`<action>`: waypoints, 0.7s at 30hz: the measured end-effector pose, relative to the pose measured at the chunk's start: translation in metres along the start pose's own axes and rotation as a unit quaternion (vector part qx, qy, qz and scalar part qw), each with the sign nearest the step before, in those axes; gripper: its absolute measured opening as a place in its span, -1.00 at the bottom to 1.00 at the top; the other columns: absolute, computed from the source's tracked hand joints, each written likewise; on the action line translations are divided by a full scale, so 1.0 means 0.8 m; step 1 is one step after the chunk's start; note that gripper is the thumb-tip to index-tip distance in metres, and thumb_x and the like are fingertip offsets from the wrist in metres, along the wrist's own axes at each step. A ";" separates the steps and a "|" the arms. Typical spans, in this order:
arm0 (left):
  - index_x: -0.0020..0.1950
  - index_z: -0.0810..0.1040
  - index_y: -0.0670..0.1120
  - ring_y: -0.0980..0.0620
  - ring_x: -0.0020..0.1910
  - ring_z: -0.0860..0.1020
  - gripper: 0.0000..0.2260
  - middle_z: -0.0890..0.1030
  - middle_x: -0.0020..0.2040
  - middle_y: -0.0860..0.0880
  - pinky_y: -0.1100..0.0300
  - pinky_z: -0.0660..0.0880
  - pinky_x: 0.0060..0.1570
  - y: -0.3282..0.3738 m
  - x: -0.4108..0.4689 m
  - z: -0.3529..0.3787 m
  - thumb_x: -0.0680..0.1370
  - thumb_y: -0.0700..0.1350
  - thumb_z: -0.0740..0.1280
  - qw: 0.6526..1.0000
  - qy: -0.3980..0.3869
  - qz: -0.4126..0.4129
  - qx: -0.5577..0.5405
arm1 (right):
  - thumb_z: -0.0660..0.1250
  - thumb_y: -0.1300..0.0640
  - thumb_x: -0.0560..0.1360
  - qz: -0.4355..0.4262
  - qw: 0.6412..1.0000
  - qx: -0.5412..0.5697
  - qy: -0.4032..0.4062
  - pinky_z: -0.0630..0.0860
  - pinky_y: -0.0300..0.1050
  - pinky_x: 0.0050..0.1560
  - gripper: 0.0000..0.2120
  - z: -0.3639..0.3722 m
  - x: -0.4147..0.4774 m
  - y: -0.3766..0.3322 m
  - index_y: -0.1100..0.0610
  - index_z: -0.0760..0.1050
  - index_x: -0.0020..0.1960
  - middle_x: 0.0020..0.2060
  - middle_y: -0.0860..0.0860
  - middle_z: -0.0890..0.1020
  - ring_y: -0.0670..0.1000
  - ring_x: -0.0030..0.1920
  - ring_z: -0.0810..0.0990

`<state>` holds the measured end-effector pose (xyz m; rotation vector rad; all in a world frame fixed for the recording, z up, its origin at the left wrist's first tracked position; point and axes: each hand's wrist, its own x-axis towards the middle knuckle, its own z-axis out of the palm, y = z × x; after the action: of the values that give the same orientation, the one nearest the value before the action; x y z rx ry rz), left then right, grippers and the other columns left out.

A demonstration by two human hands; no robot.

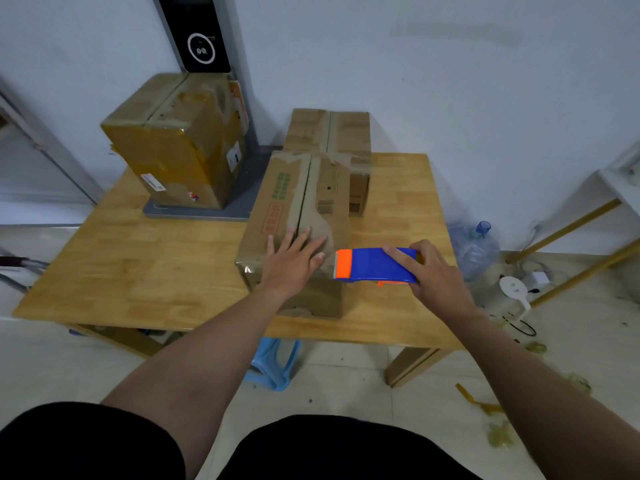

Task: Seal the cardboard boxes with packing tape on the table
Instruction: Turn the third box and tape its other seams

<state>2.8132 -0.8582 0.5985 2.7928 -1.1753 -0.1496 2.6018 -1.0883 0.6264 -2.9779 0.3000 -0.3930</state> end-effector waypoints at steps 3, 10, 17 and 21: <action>0.63 0.02 0.29 -0.02 0.66 -0.14 -0.50 -0.01 0.69 0.12 -0.34 -0.15 0.55 0.001 -0.002 0.001 0.68 0.28 -0.24 1.000 0.008 -0.001 0.008 | 0.50 0.26 0.41 0.013 1.000 0.003 0.012 0.50 -0.03 -0.54 -0.16 0.002 -0.011 0.027 -0.17 0.19 0.53 0.07 0.11 0.41 0.12 -0.01 0.53; 0.61 0.09 0.29 -0.03 0.66 -0.05 -0.54 0.09 0.67 0.13 -0.37 -0.10 0.54 0.005 -0.002 0.008 0.70 0.22 -0.21 0.999 0.043 -0.013 0.017 | 0.46 0.27 0.46 0.017 1.000 -0.018 -0.011 0.46 -0.08 -0.55 -0.17 0.006 -0.010 0.032 -0.18 0.16 0.56 0.05 0.08 0.36 0.08 -0.02 0.47; 0.63 0.17 0.09 -0.05 0.66 -0.05 -0.54 0.18 0.65 0.04 -0.44 -0.12 0.52 0.034 -0.007 0.014 0.72 0.10 -0.11 0.995 0.072 -0.065 -0.009 | 0.46 0.31 0.41 0.014 1.000 -0.005 -0.022 0.26 -0.18 -0.50 -0.15 0.013 0.005 0.019 -0.18 0.19 0.54 0.02 0.09 0.36 0.09 -0.01 0.46; 0.63 0.18 -0.02 -0.02 0.66 -0.05 -0.54 0.19 0.65 -0.04 -0.27 -0.14 0.58 0.062 0.014 0.011 0.73 0.04 -0.05 0.996 0.083 -0.028 -0.025 | 0.47 0.34 0.39 0.009 1.000 -0.005 -0.010 0.25 -0.18 -0.49 -0.13 0.013 0.007 0.018 -0.17 0.18 0.53 0.02 0.11 0.38 0.11 -0.01 0.48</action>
<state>2.7851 -0.9012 0.5956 2.7344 -1.0398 0.0464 2.6074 -1.1026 0.6155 -2.9857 0.3274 -0.3611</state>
